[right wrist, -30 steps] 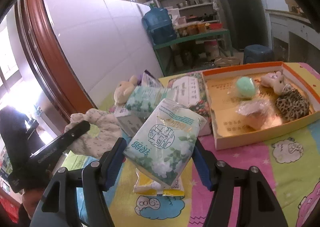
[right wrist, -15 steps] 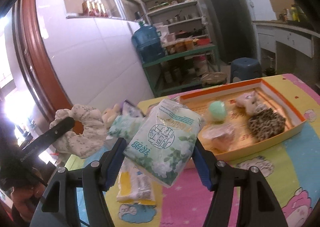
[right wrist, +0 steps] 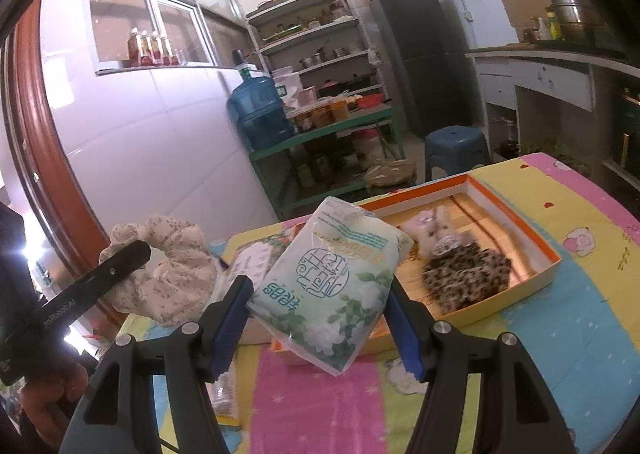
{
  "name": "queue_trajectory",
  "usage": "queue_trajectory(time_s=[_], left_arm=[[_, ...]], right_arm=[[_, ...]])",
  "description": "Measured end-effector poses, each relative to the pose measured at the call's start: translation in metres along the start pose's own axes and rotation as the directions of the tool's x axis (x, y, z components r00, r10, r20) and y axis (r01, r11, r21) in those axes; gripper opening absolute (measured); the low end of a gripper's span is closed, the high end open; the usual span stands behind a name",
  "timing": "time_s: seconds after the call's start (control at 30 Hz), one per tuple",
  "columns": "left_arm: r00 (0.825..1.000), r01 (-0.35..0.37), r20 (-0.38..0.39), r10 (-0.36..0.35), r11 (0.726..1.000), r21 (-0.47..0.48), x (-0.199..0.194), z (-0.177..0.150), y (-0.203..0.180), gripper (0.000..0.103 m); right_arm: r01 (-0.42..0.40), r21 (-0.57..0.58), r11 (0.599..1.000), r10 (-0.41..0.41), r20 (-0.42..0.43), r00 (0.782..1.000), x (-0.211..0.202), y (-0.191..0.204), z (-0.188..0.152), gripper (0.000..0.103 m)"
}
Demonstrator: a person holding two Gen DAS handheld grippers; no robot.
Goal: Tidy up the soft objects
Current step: 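Carry the scrunchie and tissue pack over the box with both tools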
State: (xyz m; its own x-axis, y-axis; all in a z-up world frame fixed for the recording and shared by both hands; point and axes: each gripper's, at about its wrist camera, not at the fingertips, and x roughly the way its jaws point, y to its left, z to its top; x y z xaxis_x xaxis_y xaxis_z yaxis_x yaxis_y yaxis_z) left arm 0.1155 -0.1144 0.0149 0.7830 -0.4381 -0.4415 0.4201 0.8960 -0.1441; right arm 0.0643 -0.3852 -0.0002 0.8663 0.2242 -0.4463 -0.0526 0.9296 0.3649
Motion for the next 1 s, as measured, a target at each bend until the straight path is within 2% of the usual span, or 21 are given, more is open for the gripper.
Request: queue_trajectory(time_s=[0.57,1.0], left_arm=[[0.998,0.038,-0.060,-0.034,0.998,0.059,0.082,0.015,-0.060,0.013],[0.989,0.083,-0.130,-0.072,0.993,0.086,0.153,0.017,-0.099,0.013]], right_arm=[[0.073,0.024,0.997,-0.075,0.047,0.996,0.009,-0.072,0.033,0.066],[0.122,0.000,0.993,-0.122,-0.005,0.993,0.042,-0.118,0.044,0.066]])
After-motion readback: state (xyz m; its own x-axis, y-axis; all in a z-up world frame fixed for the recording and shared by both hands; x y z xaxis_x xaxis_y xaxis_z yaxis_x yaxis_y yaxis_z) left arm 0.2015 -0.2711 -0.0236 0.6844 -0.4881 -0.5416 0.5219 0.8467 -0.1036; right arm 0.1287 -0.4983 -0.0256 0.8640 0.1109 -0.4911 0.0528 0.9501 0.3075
